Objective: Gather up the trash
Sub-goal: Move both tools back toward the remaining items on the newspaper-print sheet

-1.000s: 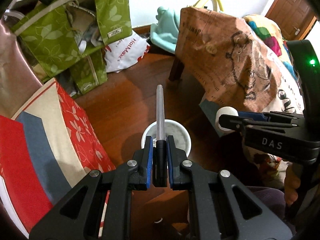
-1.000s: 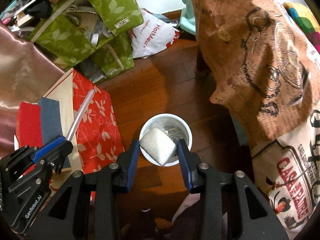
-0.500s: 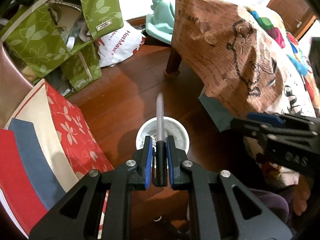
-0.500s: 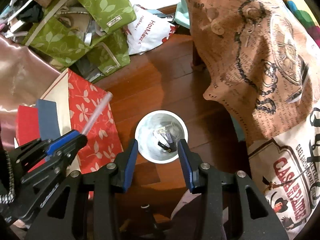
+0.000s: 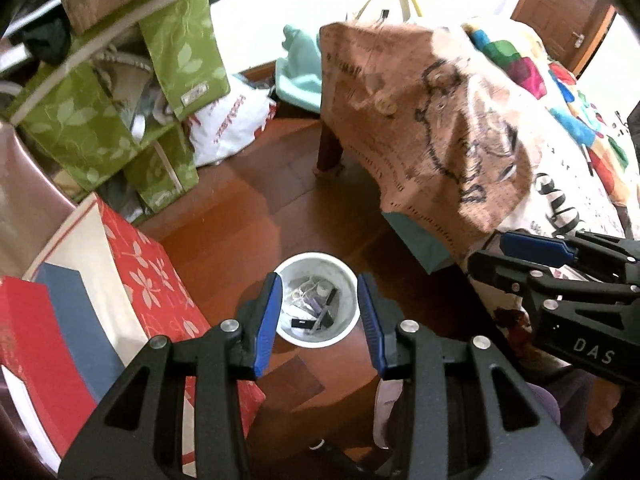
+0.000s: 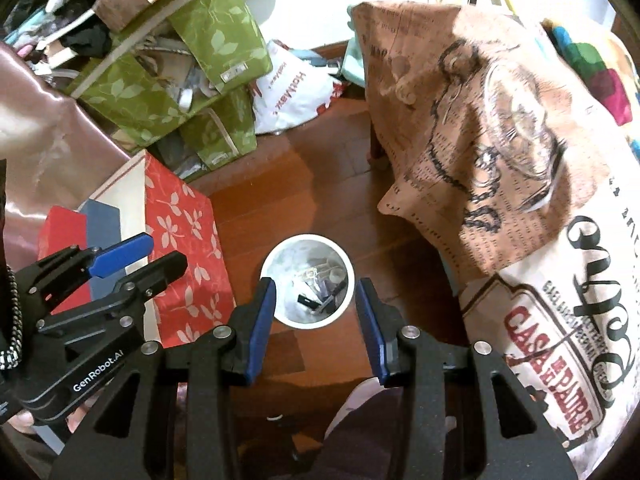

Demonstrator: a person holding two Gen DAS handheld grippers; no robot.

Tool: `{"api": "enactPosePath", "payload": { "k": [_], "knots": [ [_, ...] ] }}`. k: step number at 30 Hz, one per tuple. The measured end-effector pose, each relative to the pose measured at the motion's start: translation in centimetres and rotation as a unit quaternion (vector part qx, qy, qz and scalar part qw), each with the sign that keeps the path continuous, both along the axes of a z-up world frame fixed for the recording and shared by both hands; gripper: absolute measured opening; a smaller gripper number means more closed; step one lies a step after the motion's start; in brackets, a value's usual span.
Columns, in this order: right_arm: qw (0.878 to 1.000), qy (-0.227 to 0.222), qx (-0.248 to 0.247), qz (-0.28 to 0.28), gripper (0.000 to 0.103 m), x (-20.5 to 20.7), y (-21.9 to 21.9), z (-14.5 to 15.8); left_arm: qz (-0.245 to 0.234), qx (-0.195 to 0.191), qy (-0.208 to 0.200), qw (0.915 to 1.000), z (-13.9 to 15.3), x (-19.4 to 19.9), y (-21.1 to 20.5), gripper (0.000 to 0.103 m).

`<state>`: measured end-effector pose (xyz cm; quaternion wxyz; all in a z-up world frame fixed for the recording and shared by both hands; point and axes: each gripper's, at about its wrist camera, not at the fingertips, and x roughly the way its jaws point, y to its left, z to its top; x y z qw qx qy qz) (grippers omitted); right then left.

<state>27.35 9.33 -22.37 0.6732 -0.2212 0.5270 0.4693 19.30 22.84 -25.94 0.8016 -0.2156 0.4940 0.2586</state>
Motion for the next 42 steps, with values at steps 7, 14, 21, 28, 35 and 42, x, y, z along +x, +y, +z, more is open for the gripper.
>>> {"api": "enactPosePath", "payload": {
  "k": [7,14,21,28,35,42],
  "knots": [
    [0.998,-0.034,0.047,-0.012,0.038,-0.3,-3.5,4.7,-0.005,0.043,-0.039,0.9983,5.5,-0.9,-2.8,0.038],
    [0.99,-0.088,0.099,-0.038,0.038,-0.4,-8.3,10.3,-0.018,0.08,-0.087,0.9928,10.9,-0.9,-6.0,0.038],
    [0.979,-0.127,0.145,-0.071,0.038,0.1,-13.2,14.9,-0.048,0.114,-0.138,0.9827,16.0,0.2,-10.6,0.038],
    [0.96,-0.173,0.183,-0.119,0.038,2.0,-18.8,18.8,-0.088,0.137,-0.187,0.9688,20.6,2.8,-15.6,0.038],
    [0.939,-0.221,0.198,-0.171,0.038,4.0,-23.5,21.3,-0.14,0.155,-0.221,0.9527,23.8,7.0,-20.6,0.042],
    [0.919,-0.252,0.204,-0.224,0.055,6.7,-27.7,22.4,-0.177,0.157,-0.235,0.9427,24.7,11.4,-24.7,0.06]
  ]
}}
